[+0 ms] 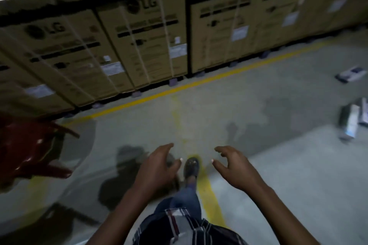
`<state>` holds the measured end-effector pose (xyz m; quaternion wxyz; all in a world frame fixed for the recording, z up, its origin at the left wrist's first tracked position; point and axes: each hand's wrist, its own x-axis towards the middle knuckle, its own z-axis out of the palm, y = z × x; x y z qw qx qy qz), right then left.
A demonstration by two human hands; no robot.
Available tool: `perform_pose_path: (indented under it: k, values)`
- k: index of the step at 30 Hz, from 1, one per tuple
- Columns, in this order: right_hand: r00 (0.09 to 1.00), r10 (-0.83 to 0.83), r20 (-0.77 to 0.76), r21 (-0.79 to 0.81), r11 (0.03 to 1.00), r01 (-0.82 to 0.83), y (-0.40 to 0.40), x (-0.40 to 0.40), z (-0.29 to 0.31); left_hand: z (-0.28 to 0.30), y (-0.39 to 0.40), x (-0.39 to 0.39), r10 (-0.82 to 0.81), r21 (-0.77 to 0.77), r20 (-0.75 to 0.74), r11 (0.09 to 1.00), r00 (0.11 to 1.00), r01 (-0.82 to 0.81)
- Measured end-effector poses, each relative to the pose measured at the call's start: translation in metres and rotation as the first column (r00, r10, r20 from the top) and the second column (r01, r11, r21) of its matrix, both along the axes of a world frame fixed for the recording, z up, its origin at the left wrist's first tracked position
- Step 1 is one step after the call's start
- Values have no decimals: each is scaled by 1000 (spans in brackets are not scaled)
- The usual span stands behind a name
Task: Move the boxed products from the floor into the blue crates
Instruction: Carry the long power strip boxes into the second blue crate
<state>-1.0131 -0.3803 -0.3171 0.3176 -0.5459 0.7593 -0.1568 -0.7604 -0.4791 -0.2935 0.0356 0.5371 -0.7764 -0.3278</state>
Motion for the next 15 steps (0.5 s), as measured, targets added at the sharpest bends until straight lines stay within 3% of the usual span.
perform_pose_path:
  k: [8, 15]
  values:
    - [933, -347, 92, 191, 926, 325, -36, -131, -44, -49, -114, -154, -234, 170, 54, 960, 971, 222]
    - [753, -649, 104, 214, 754, 621, -36, -242, -69, -75, -197, -306, -364, 321, -40, 877, 930, 357]
